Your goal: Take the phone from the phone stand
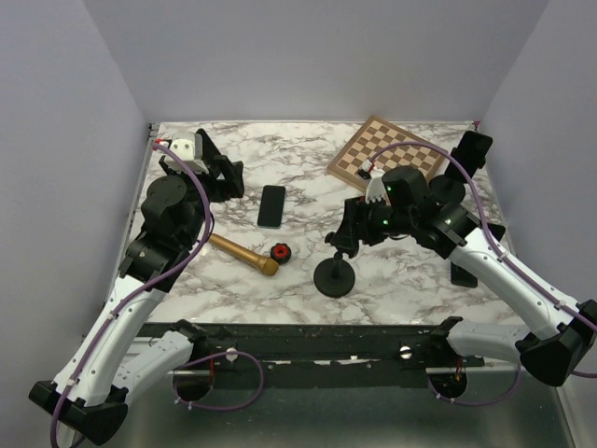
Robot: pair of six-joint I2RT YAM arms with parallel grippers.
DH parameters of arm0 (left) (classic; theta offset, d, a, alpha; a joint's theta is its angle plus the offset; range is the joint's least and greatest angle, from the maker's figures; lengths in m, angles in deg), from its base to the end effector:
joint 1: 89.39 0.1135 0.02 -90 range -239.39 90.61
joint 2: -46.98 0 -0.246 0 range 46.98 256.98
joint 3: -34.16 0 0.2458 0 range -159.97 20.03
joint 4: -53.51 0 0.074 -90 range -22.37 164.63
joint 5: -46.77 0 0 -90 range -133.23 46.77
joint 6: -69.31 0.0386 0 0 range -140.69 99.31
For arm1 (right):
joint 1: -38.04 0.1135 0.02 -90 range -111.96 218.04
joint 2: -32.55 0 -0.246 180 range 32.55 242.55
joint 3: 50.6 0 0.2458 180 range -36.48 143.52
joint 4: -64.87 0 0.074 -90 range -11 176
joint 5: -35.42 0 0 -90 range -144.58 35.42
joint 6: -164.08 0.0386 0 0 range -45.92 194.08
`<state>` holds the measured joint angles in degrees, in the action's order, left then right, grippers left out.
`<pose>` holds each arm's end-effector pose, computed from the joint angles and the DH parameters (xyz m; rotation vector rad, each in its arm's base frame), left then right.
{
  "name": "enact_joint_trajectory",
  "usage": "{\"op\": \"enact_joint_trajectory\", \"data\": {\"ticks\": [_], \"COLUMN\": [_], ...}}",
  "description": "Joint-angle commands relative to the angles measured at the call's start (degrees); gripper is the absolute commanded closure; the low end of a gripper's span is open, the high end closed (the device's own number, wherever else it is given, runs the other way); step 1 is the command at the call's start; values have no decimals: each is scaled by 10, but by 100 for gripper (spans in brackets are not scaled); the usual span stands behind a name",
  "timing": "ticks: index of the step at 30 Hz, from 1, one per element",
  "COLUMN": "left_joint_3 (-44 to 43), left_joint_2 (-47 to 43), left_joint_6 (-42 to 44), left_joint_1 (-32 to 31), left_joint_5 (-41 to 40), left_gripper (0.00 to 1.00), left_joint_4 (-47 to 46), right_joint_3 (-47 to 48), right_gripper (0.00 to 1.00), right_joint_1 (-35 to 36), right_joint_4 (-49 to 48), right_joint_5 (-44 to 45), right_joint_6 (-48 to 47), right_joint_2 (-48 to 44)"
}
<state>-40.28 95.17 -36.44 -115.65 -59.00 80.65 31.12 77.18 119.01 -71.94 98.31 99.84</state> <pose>0.1729 -0.0736 0.4038 -0.0699 1.5954 -0.3538 0.1853 0.1657 0.3309 -0.4804 2.3500 0.9007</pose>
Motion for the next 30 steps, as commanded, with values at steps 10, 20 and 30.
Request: {"op": "enact_joint_trajectory", "data": {"ticks": [10,20,30], "left_joint_3": [-16,-16,-17], "left_joint_2": [8,8,10], "left_joint_6": [-6,-6,-4], "left_joint_1": [2,2,2], "left_joint_5": [8,4,6], "left_gripper": [12,12,12], "left_joint_4": [11,11,11], "right_joint_3": [-58,-80,-43], "right_gripper": [47,75,77], "right_joint_1": [22,23,49], "right_joint_4": [-18,-58,-35], "right_joint_5": [-23,-166,-202], "right_joint_6": [-37,-112,-157], "right_joint_2": [-11,25,81]}}
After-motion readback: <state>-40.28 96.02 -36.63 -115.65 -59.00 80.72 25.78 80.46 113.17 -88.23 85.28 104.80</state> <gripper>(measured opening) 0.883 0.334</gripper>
